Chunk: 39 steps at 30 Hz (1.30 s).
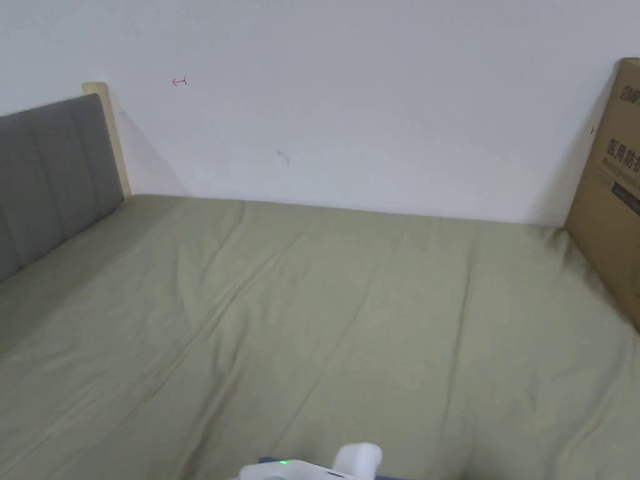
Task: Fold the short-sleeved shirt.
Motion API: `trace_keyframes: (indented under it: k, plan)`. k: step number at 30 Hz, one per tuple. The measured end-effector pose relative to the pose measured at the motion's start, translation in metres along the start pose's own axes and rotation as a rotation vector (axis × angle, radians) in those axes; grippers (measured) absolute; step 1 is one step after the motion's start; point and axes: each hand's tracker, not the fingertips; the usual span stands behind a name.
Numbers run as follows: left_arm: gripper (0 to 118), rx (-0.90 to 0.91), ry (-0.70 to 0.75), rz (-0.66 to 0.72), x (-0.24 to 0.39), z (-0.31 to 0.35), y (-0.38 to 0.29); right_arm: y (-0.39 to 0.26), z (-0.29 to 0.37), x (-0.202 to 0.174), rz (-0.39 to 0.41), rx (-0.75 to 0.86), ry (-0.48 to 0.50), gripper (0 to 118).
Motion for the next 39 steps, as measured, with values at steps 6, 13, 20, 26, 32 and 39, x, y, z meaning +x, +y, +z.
trace_keyframes:
  k: [6, 13, 20, 26, 32, 39]
  plan:
    - [5, 0.17, -0.008, 0.111, -0.068, 0.114, 0.014, 0.002, -0.002, -0.004, -0.004, 0.031, 0.031, 6]
    - [118, 0.113, 0.054, 0.222, -0.156, 0.144, 0.01, 0.001, -0.016, -0.01, -0.017, -0.02, -0.003, 6]
    - [118, 0.097, -0.268, 0.402, -0.223, 0.111, -0.008, 0.001, -0.03, -0.026, 0.044, -0.083, -0.031, 6]
    - [118, 0.038, -0.447, 0.377, -0.207, 0.063, -0.004, 0.001, -0.039, -0.037, 0.036, -0.114, -0.023, 6]
    - [42, 0.057, -0.219, 0.433, -0.22, 0.055, -0.008, 0.0, -0.041, -0.047, 0.077, -0.138, -0.002, 6]
    - [6, 0.037, 0.053, 0.261, -0.169, 0.067, 0.003, 0.002, -0.035, -0.046, 0.055, -0.126, 0.028, 6]
